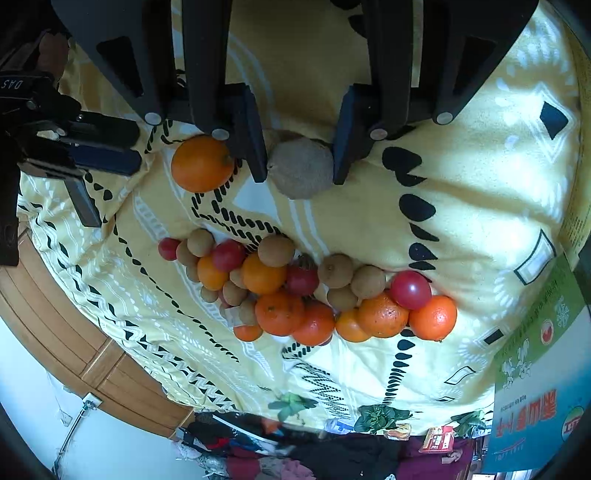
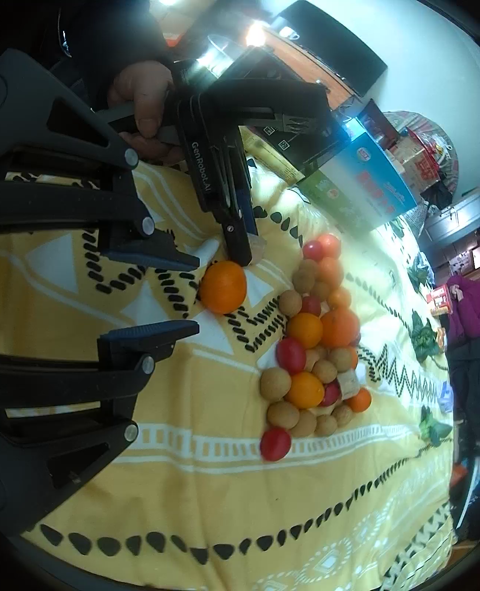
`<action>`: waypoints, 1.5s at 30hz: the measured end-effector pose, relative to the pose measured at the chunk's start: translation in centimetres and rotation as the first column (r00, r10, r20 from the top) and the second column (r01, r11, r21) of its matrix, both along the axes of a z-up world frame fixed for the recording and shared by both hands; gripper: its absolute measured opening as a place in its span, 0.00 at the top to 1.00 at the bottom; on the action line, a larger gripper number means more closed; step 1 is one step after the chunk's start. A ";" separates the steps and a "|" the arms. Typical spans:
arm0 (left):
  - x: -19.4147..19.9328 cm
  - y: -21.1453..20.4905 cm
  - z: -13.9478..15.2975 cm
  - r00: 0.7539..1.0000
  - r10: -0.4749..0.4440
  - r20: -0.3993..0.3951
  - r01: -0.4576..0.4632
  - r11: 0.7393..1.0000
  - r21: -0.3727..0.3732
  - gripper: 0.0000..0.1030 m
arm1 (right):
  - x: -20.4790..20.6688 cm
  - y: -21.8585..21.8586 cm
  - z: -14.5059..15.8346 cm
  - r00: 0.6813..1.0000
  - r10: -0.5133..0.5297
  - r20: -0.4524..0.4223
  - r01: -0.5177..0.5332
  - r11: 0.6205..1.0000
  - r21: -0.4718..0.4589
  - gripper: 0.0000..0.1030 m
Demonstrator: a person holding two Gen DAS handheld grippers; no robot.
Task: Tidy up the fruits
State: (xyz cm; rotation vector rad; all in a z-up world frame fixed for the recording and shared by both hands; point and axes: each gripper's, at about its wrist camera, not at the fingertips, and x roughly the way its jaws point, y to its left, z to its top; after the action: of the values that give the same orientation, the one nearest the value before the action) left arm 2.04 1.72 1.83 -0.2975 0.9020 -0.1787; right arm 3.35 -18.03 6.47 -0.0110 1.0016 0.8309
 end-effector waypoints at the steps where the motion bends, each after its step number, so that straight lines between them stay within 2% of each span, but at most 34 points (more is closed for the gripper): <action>1: -0.2 0.1 0.2 1.000 0.006 0.007 -0.006 1.000 0.000 0.66 | 0.1 0.5 0.0 1.000 0.012 0.010 -0.012 1.000 -0.006 0.73; 7: -1.3 1.4 1.6 0.998 0.058 0.023 -0.058 0.998 -0.008 0.66 | 1.7 3.2 -1.0 0.999 0.034 0.032 -0.032 0.997 -0.076 0.70; 9: -1.6 1.8 1.5 0.998 0.068 0.017 -0.068 0.998 -0.007 0.66 | 1.9 3.9 -1.5 0.999 0.042 0.025 -0.040 0.996 -0.085 0.46; 11: -1.8 2.1 1.4 0.997 0.074 0.009 -0.074 0.997 -0.013 0.66 | 1.8 4.3 -1.9 0.999 0.046 0.020 -0.044 0.995 -0.087 0.40; 13: -2.1 2.4 1.3 0.997 0.080 0.006 -0.079 0.997 -0.020 0.66 | 1.8 4.7 -2.4 0.999 0.048 0.018 -0.046 0.994 -0.101 0.40; 15: -2.3 2.5 1.4 0.996 0.085 0.007 -0.085 0.996 -0.025 0.66 | 1.8 4.9 -2.5 0.998 0.049 0.028 -0.046 0.993 -0.105 0.43; 16: -2.5 2.5 1.6 0.996 0.088 0.009 -0.088 0.996 -0.027 0.66 | 1.8 4.9 -2.5 0.998 0.048 0.033 -0.044 0.993 -0.110 0.49; 17: -2.6 2.6 1.8 0.996 0.090 0.011 -0.089 0.996 -0.029 0.66 | 1.8 4.9 -2.4 0.998 0.043 0.038 -0.038 0.992 -0.117 0.58; 22: -3.6 3.5 3.9 0.992 0.114 0.053 -0.112 0.993 -0.038 0.66 | 1.0 4.6 -1.0 0.997 0.028 0.073 -0.020 0.994 -0.112 0.60; 25: -4.7 4.4 6.1 0.986 0.136 0.101 -0.132 0.990 -0.046 0.66 | 0.4 4.2 1.1 0.995 0.003 0.096 0.004 0.997 -0.077 0.60; 28: -5.8 5.6 8.4 0.976 0.160 0.147 -0.155 0.987 -0.048 0.66 | 0.0 3.7 4.0 0.993 -0.017 0.114 0.018 1.000 -0.001 0.63; 29: -6.3 6.1 9.2 0.972 0.170 0.163 -0.163 0.985 -0.051 0.66 | -0.3 3.9 5.2 0.991 -0.024 0.129 0.022 1.000 0.017 0.65; 30: -6.8 6.6 10.0 0.967 0.179 0.184 -0.171 0.984 -0.055 0.66 | -0.6 4.1 6.2 0.990 -0.024 0.141 0.019 0.999 0.034 0.72; 34: -8.9 8.9 12.6 0.947 0.220 0.234 -0.215 0.975 -0.047 0.66 | -1.7 6.3 9.6 0.967 0.025 0.255 -0.025 1.000 -0.002 0.73; 36: -10.0 10.1 13.1 0.940 0.243 0.238 -0.238 0.970 -0.050 0.66 | -0.9 6.6 9.2 0.963 0.032 0.267 -0.018 0.998 -0.055 0.73; 39: -11.3 11.1 13.1 0.938 0.255 0.235 -0.250 0.967 -0.051 0.66 | 1.8 5.1 5.7 0.993 -0.028 0.118 0.041 0.993 -0.110 0.73; 41: -11.6 10.9 12.7 0.942 0.251 0.225 -0.244 0.968 -0.056 0.66 | 2.3 4.4 3.2 0.997 -0.063 0.037 0.068 0.988 -0.141 0.73; 45: -11.9 10.2 11.9 0.952 0.231 0.202 -0.223 0.973 -0.064 0.66 | 0.5 5.2 1.3 1.000 -0.017 0.016 0.019 0.988 -0.155 0.73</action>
State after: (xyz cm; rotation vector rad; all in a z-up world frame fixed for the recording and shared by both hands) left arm -9.87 11.90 13.74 -0.4100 0.6514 -0.0139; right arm 3.81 -12.82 7.72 -0.1410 1.0487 0.7339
